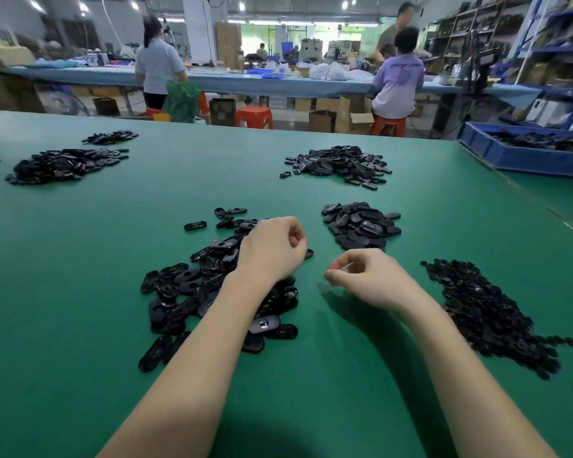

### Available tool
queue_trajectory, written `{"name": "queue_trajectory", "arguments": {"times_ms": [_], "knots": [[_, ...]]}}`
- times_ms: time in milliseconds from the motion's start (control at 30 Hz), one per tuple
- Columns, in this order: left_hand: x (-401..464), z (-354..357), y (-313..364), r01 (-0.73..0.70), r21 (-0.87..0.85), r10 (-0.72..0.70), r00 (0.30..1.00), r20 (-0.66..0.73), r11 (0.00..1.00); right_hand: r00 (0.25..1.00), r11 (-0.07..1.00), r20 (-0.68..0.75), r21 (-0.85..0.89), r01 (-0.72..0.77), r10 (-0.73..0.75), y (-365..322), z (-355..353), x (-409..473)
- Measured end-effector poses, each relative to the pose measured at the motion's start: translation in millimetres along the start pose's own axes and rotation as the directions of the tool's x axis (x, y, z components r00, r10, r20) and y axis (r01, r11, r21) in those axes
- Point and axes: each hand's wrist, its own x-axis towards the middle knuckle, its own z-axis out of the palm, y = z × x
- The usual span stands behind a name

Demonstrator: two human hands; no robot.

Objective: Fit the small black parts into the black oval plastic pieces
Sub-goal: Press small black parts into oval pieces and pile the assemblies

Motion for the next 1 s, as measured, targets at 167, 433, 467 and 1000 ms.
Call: {"name": "queue_trajectory", "arguments": {"times_ms": [167,433,467,1000], "knots": [[2.9,-9.3,-18.9,0.081,0.267,-0.085,0.996,0.004,0.96,0.997,0.998,0.079,0.062,0.013,-0.018,0.4,-3.2,-2.3],[4.5,-15.9,-31.5,0.217,0.258,-0.229,0.973,0.017,0.941,0.99,0.998,0.141,0.069,-0.002,-0.008,3.6,-5.2,-1.7],[4.5,-15.8,-31.3,0.226,0.243,-0.236,0.972,0.016,0.944,0.99,0.997,0.143,0.073,-0.003,-0.007,4.0,-5.1,-1.6],[5.2,-19.2,-34.4,0.188,0.157,-0.21,0.968,0.136,0.97,0.986,0.995,0.167,0.095,-0.011,-0.005,6.3,-6.1,-2.3]]}}
